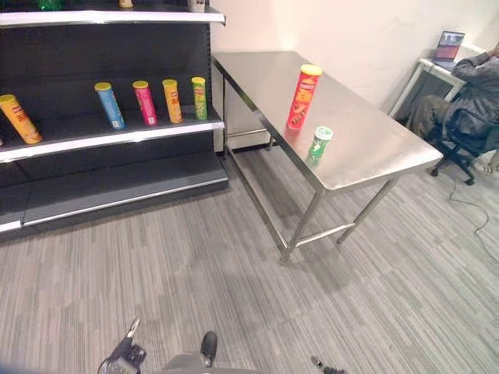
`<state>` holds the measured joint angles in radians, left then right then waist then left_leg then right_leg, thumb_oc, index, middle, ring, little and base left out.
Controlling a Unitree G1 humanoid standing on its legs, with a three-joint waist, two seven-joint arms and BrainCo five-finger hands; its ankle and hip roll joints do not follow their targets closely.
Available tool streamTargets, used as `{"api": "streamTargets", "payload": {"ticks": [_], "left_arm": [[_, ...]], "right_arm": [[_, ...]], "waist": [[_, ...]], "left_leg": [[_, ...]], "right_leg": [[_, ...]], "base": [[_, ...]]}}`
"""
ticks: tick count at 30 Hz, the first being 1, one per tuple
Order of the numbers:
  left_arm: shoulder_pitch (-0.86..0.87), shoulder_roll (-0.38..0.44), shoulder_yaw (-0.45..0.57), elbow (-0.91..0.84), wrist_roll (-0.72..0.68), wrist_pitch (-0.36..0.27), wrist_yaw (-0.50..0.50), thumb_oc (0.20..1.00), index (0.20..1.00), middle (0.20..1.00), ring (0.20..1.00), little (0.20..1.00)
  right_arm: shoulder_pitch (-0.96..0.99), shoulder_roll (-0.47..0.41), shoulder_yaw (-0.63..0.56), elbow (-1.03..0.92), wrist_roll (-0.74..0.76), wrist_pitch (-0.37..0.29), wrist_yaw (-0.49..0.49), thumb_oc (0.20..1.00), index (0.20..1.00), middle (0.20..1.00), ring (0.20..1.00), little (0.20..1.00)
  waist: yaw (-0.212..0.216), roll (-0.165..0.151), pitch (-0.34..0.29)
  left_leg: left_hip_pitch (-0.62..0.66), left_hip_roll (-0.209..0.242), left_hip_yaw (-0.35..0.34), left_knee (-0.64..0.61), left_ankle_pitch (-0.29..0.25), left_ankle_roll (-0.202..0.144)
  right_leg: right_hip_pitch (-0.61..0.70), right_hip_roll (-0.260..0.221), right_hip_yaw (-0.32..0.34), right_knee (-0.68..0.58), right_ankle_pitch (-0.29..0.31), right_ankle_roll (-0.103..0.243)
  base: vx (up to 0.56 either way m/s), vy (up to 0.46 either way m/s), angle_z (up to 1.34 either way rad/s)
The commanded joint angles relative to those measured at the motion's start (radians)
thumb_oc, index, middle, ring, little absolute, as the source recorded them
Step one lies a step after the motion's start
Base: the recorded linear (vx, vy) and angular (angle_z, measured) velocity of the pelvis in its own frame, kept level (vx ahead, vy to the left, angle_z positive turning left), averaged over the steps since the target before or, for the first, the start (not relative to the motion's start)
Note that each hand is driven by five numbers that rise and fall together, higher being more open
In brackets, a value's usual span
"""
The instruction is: Put the goods on the table back onto the shelves and tidy them up.
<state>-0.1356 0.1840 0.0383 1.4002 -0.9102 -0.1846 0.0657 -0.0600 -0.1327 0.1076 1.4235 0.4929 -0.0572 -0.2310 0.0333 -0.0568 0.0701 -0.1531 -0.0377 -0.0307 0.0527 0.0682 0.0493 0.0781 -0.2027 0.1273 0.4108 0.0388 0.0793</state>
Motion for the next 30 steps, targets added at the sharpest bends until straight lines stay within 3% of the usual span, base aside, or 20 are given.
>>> {"api": "streamTargets", "payload": {"ticks": [1,2,3,5,6,7,8,9,11,14,15,16,17,20,21,23,25,27,28,30], "left_arm": [[0.031,0.019,0.001,0.048,0.078,0.007,0.005,1.000,1.000,1.000,1.000,1.000],[0.046,0.018,-0.006,0.077,0.134,0.027,-0.007,1.000,1.000,1.000,1.000,1.000],[0.046,0.018,-0.006,0.077,0.134,0.027,-0.007,1.000,1.000,1.000,1.000,1.000],[0.075,0.029,-0.010,0.098,0.200,0.041,-0.016,1.000,1.000,1.000,1.000,1.000],[0.075,0.029,-0.010,0.098,0.200,0.041,-0.017,1.000,1.000,1.000,1.000,1.000],[0.083,0.037,-0.007,0.103,0.211,0.045,-0.028,1.000,1.000,1.000,1.000,1.000],[0.083,0.039,-0.004,0.107,0.218,0.044,-0.026,1.000,1.000,1.000,1.000,1.000],[0.083,0.039,-0.004,0.107,0.218,0.044,-0.026,1.000,1.000,1.000,1.000,1.000],[0.071,0.016,-0.031,0.114,0.267,0.056,-0.033,1.000,1.000,1.000,1.000,1.000],[0.056,0.007,-0.038,0.104,0.262,0.053,-0.038,1.000,1.000,1.000,1.000,1.000],[0.044,0.002,-0.054,0.094,0.269,0.054,-0.042,1.000,1.000,1.000,1.000,1.000],[0.045,0.002,-0.054,0.094,0.269,0.054,-0.042,1.000,1.000,1.000,1.000,1.000],[0.050,-0.009,-0.062,0.087,0.274,0.051,-0.045,1.000,1.000,1.000,1.000,1.000],[0.050,-0.032,-0.086,0.070,0.292,0.045,-0.056,1.000,1.000,1.000,1.000,1.000],[0.046,-0.036,-0.106,0.058,0.302,0.042,-0.046,1.000,1.000,1.000,1.000,1.000],[0.047,-0.021,-0.100,0.041,0.277,0.039,-0.038,1.000,1.000,1.000,1.000,1.000],[0.047,-0.013,-0.094,0.032,0.267,0.038,-0.028,1.000,1.000,1.000,1.000,1.000],[0.053,-0.013,-0.085,0.030,0.247,0.034,-0.017,1.000,1.000,1.000,1.000,1.000],[0.057,-0.033,-0.090,0.022,0.224,0.025,-0.011,1.000,1.000,1.000,1.000,1.000],[0.054,-0.054,-0.103,0.010,0.212,0.025,-0.014,1.000,1.000,1.000,1.000,1.000]], "right_arm": [[-0.042,0.004,0.005,0.013,0.017,-0.023,0.007,1.000,1.000,1.000,1.000,1.000],[-0.041,0.016,0.014,0.000,0.005,-0.023,0.016,1.000,1.000,1.000,1.000,1.000],[-0.041,0.016,0.014,0.000,0.005,-0.023,0.016,1.000,1.000,1.000,1.000,1.000],[-0.037,0.011,0.035,-0.022,0.001,-0.033,0.023,1.000,1.000,1.000,1.000,1.000],[-0.037,0.011,0.035,-0.022,0.001,-0.033,0.023,1.000,1.000,1.000,1.000,1.000],[-0.039,0.003,0.031,-0.024,0.007,-0.038,0.025,1.000,1.000,1.000,1.000,1.000],[-0.040,-0.003,0.028,-0.024,0.008,-0.041,0.020,1.000,1.000,1.000,1.000,1.000],[-0.040,-0.003,0.028,-0.024,0.008,-0.041,0.020,1.000,1.000,1.000,1.000,1.000],[-0.038,-0.017,0.031,-0.006,0.014,-0.045,0.009,1.000,1.000,1.000,1.000,1.000],[-0.027,-0.020,0.020,0.017,0.021,-0.038,0.004,1.000,1.000,1.000,1.000,1.000],[-0.001,-0.025,0.013,0.053,0.024,-0.026,-0.002,1.000,1.000,1.000,1.000,1.000],[-0.001,-0.025,0.013,0.054,0.024,-0.027,-0.002,1.000,1.000,1.000,1.000,1.000],[0.013,-0.024,0.016,0.081,0.017,-0.017,-0.004,1.000,1.000,1.000,1.000,1.000],[0.006,-0.021,0.025,0.076,0.019,-0.019,0.008,1.000,1.000,1.000,1.000,1.000],[-0.018,-0.012,0.046,0.049,0.019,-0.031,0.020,1.000,1.000,1.000,1.000,1.000],[-0.040,-0.004,0.068,0.006,0.026,-0.045,0.025,1.000,1.000,1.000,1.000,1.000],[-0.058,-0.002,0.084,-0.022,0.028,-0.049,0.022,1.000,1.000,1.000,1.000,1.000],[-0.075,0.000,0.107,-0.060,0.030,-0.058,0.017,1.000,1.000,1.000,1.000,1.000],[-0.091,0.003,0.143,-0.121,0.008,-0.070,0.000,1.000,1.000,1.000,1.000,1.000],[-0.092,0.005,0.171,-0.159,-0.016,-0.075,0.000,1.000,1.000,1.000,1.000,1.000]], "waist": [[0.022,0.011,-0.043],[0.027,0.026,-0.032],[0.026,0.026,-0.031],[-0.003,0.043,-0.023],[-0.003,0.045,-0.025],[-0.013,0.045,-0.020],[-0.020,0.035,-0.010],[-0.020,0.035,-0.010],[-0.050,-0.018,-0.002],[-0.066,-0.018,-0.001],[-0.074,-0.031,-0.016],[-0.073,-0.031,-0.015],[-0.078,-0.009,-0.049],[-0.081,0.015,-0.059],[-0.077,0.013,-0.050],[-0.061,-0.002,-0.036],[-0.049,-0.005,-0.030],[-0.035,-0.011,-0.017],[-0.019,-0.018,0.000],[-0.013,-0.020,0.011]], "left_leg": [[0.002,0.070,-0.072,0.026,-0.043,-0.039],[0.043,0.071,-0.043,0.025,-0.066,-0.021],[0.044,0.071,-0.044,0.024,-0.066,-0.021],[0.112,0.072,-0.029,-0.016,-0.076,-0.010],[0.109,0.074,-0.030,-0.017,-0.075,-0.011],[0.125,0.068,-0.033,-0.028,-0.077,-0.010],[0.151,0.052,-0.029,-0.038,-0.087,-0.010],[0.151,0.052,-0.029,-0.038,-0.087,-0.010],[0.261,-0.009,-0.034,-0.076,-0.138,-0.010],[0.295,-0.010,-0.051,-0.074,-0.169,-0.013],[0.320,-0.019,-0.071,-0.054,-0.217,-0.007],[0.322,-0.018,-0.071,-0.054,-0.219,-0.008],[0.376,0.013,-0.057,-0.035,-0.263,-0.017],[0.358,0.029,-0.028,0.066,-0.244,-0.042],[0.272,0.027,0.019,0.269,-0.166,-0.081],[0.147,0.042,0.044,0.492,-0.108,-0.107],[0.107,0.056,0.062,0.567,-0.097,-0.103],[0.045,0.073,0.080,0.628,-0.108,-0.078],[-0.027,0.066,0.070,0.597,-0.169,-0.040],[-0.020,0.043,0.034,0.478,-0.208,-0.029]], "right_leg": [[-0.021,-0.127,-0.034,-0.051,0.171,0.013],[-0.042,-0.195,-0.151,-0.009,0.189,0.000],[-0.041,-0.195,-0.152,-0.010,0.189,0.000],[-0.121,-0.043,-0.192,-0.005,0.010,-0.018],[-0.123,-0.041,-0.193,-0.007,0.011,-0.020],[-0.144,0.027,-0.201,-0.036,-0.046,-0.014],[-0.166,0.077,-0.224,-0.094,-0.048,-0.005],[-0.166,0.077,-0.224,-0.094,-0.048,-0.005],[-0.261,0.207,-0.324,-0.346,0.041,0.042],[-0.278,0.221,-0.345,-0.380,0.059,0.048],[-0.225,0.224,-0.311,-0.403,0.038,0.015],[-0.223,0.225,-0.311,-0.404,0.037,0.014],[-0.196,0.239,-0.296,-0.379,0.016,-0.010],[-0.157,0.241,-0.302,-0.395,0.009,-0.018],[-0.115,0.237,-0.281,-0.428,0.023,-0.027],[-0.090,0.228,-0.271,-0.454,0.024,-0.047],[-0.074,0.224,-0.259,-0.469,0.017,-0.059],[-0.042,0.220,-0.232,-0.488,0.006,-0.068],[-0.014,0.215,-0.187,-0.498,-0.010,-0.068],[-0.006,0.211,-0.155,-0.497,-0.014,-0.058]], "base": [[0.20,0.591,-0.46],[0.09,0.287,-0.55],[0.19,0.507,-0.61],[0.18,0.308,-0.24],[0.14,0.155,0.19],[0.13,0.136,0.26],[0.13,0.140,0.26],[0.24,0.155,-0.12],[0.37,0.179,-0.28],[0.31,0.082,0.22],[0.32,0.038,0.82],[0.57,0.038,1.11],[0.47,0.035,0.94],[0.30,0.033,0.21],[0.14,0.011,-0.38],[0.13,0.011,-0.56],[0.10,0.037,-0.56],[0.14,0.084,-0.32],[0.13,0.118,-0.35],[0.12,0.126,-0.46]]}}
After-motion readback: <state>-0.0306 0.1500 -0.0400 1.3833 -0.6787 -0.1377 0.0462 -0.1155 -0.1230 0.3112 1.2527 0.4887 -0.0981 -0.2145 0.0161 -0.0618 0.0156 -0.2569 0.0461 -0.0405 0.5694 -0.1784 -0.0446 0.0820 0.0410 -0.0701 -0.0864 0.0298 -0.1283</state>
